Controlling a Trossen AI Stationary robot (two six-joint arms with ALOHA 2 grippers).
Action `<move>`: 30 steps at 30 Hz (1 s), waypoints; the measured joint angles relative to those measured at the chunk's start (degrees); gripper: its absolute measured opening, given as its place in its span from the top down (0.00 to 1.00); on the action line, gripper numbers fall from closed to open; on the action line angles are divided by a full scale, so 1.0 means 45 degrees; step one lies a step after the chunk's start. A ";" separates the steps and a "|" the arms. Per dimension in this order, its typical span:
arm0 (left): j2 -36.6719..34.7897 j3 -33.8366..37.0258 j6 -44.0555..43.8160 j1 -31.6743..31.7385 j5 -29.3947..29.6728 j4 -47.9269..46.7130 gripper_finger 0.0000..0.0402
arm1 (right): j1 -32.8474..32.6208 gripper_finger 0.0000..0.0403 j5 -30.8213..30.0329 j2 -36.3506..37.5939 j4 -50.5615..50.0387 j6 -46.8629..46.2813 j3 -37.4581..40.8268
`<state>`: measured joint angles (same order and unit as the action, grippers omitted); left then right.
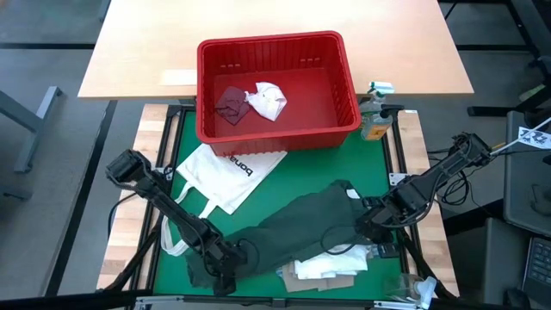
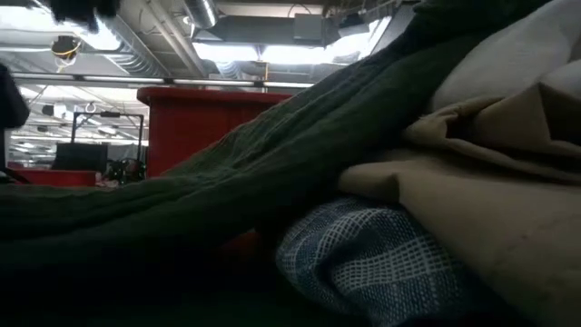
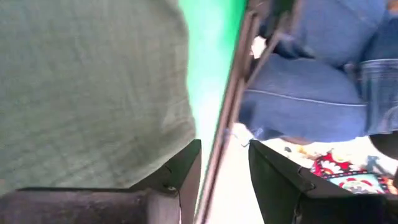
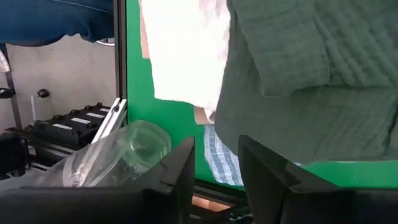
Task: Fold Laundry from Bin
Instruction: Fold the green shirt
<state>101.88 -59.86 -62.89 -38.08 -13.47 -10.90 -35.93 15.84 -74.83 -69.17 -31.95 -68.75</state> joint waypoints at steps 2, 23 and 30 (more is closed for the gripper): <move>-0.0327 0.0000 -0.0001 0.0016 0.0007 -0.0028 0.69 | 0.0114 0.70 -0.0030 0.0011 -0.0088 0.0234 -0.0135; -0.0819 -0.0024 -0.0294 0.0639 0.2408 -0.2412 0.69 | 0.4523 0.71 -0.4114 -0.1014 0.2245 0.4132 0.0014; -0.0814 -0.0023 -0.0991 0.0398 0.2883 -0.5373 0.69 | 0.4742 0.71 -0.3049 -0.1682 0.2263 0.4111 0.1454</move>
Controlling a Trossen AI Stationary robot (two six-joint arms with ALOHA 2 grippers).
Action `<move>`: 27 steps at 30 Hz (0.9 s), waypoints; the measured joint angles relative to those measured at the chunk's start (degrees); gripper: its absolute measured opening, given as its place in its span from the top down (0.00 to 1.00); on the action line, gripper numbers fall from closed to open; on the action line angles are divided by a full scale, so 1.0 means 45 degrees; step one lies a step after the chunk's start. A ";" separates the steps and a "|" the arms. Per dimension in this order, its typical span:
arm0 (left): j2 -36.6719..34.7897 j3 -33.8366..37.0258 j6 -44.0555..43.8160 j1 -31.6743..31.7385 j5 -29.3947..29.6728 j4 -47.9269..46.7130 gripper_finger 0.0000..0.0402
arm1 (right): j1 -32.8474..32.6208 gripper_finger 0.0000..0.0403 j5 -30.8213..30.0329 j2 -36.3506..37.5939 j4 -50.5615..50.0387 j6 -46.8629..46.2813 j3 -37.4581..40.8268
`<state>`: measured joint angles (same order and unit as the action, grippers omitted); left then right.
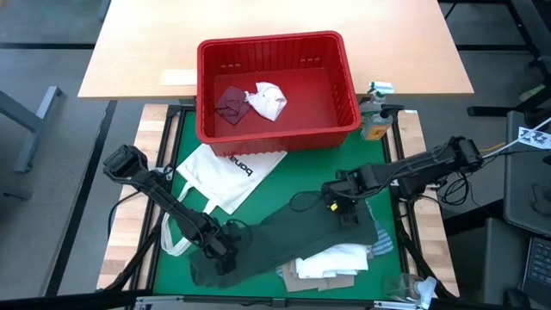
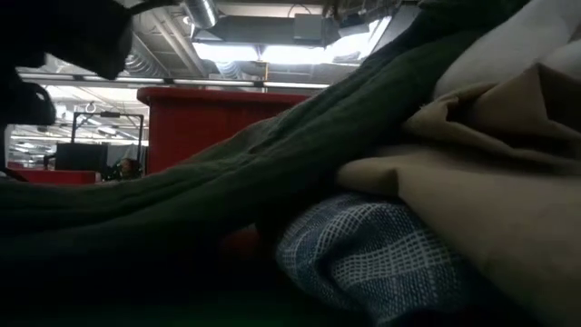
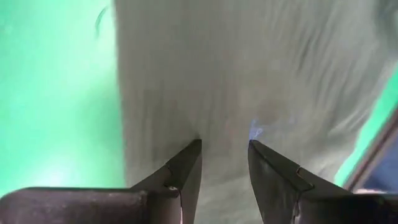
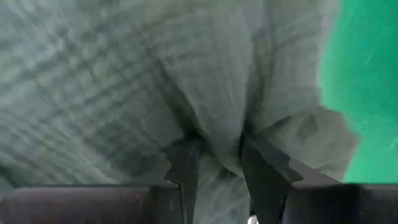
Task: Fold Laundry from Bin
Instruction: Fold the green shirt
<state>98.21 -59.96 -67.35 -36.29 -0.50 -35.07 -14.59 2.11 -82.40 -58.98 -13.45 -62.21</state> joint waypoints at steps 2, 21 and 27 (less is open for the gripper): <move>0.0000 -0.0001 0.0034 -0.0155 0.0003 -0.0382 0.69 | 0.0000 0.71 0.0268 -0.0069 -0.0132 -0.0061 0.0403; -0.1771 0.0004 -0.0709 -0.0929 -0.0046 -0.1121 0.69 | 0.0000 0.71 0.0451 -0.0056 -0.1268 -0.0240 0.0727; -0.2438 0.0001 -0.0676 -0.0978 -0.0045 -0.1022 0.69 | 0.0000 0.71 0.0451 -0.0056 -0.1273 -0.0259 0.0727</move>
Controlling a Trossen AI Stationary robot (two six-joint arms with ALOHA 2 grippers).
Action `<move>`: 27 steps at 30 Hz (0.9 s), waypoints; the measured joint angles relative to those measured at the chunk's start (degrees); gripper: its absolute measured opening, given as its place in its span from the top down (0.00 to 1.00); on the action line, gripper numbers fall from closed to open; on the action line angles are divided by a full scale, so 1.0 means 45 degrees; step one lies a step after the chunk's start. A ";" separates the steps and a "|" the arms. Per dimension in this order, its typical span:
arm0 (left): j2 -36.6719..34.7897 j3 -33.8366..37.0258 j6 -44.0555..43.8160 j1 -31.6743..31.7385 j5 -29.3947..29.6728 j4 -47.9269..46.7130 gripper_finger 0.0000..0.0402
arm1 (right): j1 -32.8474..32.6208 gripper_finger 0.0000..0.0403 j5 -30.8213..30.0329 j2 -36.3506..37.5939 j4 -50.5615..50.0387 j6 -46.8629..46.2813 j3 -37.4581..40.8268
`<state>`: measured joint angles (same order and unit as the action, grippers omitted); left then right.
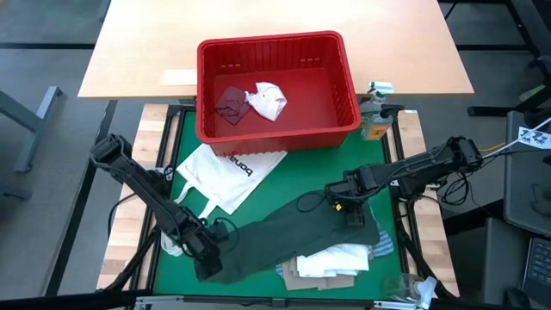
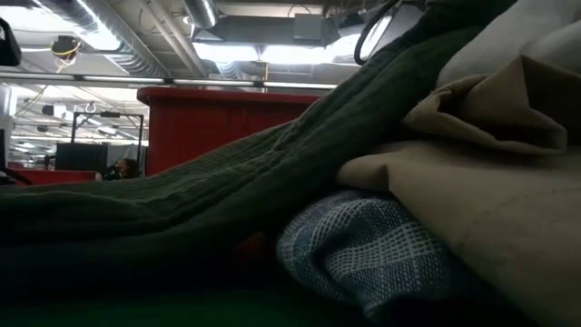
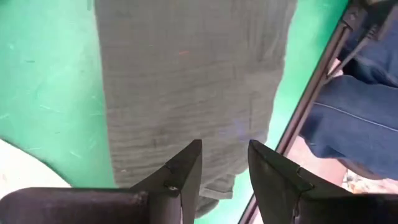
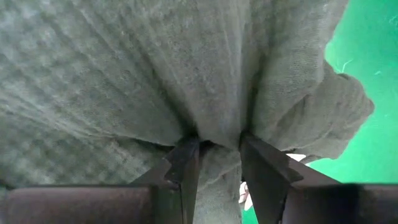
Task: Fold Laundry from Bin
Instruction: Fold the green shirt
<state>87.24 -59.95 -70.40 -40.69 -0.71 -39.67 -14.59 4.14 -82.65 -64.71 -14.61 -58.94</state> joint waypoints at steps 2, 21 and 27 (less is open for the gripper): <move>0.0014 0.0001 -0.0012 -0.0053 -0.0042 0.0009 0.69 | 0.0000 0.71 0.0000 0.0000 0.0000 0.0000 0.0000; 0.0272 -0.0001 -0.2327 -0.0053 0.1057 -0.2082 0.54 | 0.0000 0.71 0.0000 0.0010 0.0010 -0.0015 -0.0005; 0.0277 0.0464 -0.2363 -0.0044 0.1374 -0.1983 0.47 | 0.0000 0.71 0.0005 0.0010 0.0014 -0.0016 -0.0005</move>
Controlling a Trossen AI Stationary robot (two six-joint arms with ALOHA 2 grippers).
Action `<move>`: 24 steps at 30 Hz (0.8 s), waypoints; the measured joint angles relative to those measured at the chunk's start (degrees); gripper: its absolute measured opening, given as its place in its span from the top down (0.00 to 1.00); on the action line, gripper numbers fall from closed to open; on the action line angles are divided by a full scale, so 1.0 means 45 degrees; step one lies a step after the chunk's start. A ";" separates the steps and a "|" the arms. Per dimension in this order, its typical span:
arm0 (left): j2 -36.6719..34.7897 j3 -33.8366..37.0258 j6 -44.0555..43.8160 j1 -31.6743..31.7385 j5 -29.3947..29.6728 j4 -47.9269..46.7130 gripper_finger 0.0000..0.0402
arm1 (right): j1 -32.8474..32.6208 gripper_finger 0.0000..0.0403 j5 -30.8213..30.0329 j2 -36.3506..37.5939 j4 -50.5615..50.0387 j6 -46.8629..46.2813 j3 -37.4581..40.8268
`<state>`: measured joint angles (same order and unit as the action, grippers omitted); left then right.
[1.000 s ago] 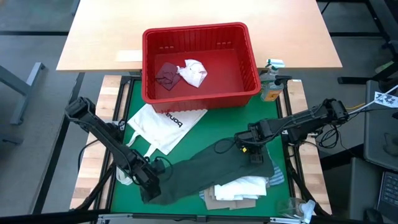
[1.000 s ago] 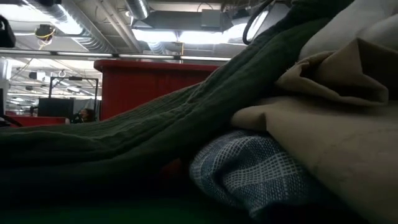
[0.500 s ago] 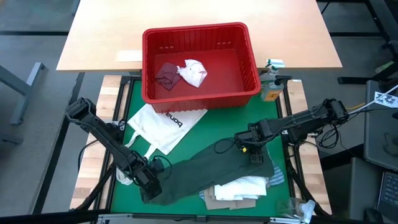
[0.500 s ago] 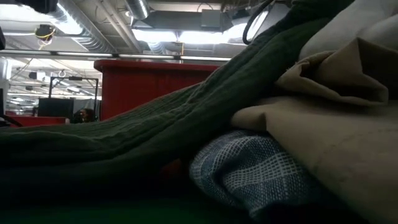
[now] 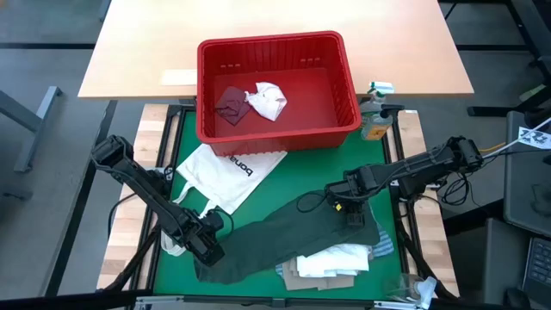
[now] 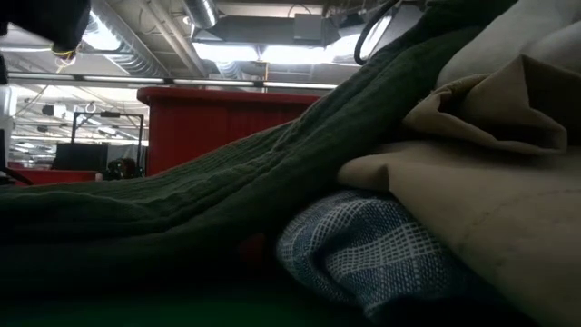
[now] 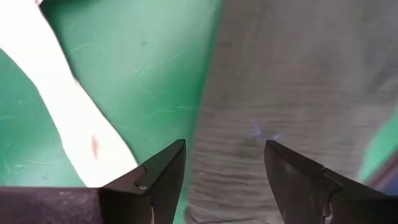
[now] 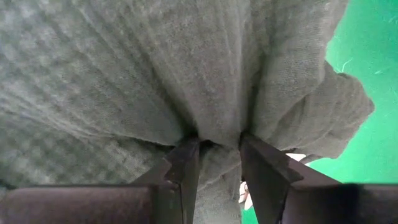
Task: Fold Laundry from Bin
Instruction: Fold the green shirt
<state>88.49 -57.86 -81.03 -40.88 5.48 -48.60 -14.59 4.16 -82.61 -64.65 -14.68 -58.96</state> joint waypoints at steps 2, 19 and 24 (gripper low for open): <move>0.0000 0.0522 -0.0220 -0.0005 -0.0017 0.0443 0.47 | 0.0000 0.71 0.0000 0.0000 -0.0001 0.0001 0.0000; -0.0058 0.3867 -0.1502 -0.0015 -0.0723 0.5359 0.51 | 0.0000 0.71 0.0000 0.0000 0.0006 -0.0004 -0.0005; -0.0068 0.4043 -0.1530 -0.0015 -0.0840 0.5832 0.54 | 0.0000 0.71 0.0000 0.0005 0.0016 -0.0004 -0.0005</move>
<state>88.18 -39.67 -87.91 -40.95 1.69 -22.35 -14.59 4.16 -82.59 -64.58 -14.70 -58.98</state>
